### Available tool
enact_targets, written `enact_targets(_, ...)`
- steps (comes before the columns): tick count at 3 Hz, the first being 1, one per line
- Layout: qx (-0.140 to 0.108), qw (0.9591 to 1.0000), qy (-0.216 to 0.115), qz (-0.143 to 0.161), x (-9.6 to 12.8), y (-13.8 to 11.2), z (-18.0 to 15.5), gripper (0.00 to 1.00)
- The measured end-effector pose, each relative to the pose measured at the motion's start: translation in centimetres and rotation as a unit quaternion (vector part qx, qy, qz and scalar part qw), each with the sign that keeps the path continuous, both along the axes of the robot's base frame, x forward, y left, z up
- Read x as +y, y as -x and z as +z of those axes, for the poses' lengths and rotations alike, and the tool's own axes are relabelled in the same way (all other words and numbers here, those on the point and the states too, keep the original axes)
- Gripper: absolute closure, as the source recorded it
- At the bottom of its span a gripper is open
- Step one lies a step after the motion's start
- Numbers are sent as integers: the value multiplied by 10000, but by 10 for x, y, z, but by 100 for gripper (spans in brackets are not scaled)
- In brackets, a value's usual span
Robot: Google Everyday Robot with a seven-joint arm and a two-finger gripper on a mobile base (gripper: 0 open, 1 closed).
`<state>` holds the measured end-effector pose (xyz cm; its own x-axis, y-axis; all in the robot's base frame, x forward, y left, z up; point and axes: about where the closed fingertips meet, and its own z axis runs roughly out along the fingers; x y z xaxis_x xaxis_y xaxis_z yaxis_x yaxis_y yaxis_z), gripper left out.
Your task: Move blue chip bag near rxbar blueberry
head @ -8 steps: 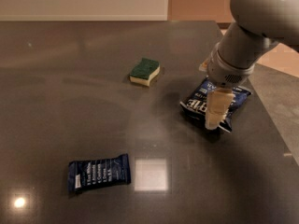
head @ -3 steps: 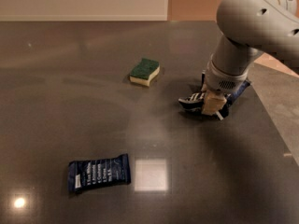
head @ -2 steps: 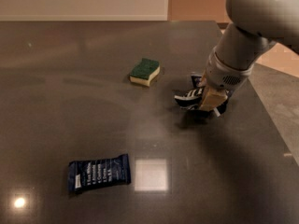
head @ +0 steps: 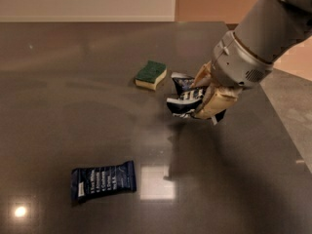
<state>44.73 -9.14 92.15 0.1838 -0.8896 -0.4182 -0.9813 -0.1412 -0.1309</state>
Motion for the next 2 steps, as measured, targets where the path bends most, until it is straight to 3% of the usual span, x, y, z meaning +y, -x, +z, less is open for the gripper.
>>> enact_targets(1,52,9971,-457,608,26,28,8,100)
enact_targets(2,-45,9910,-727,1125,51,49,7,100)
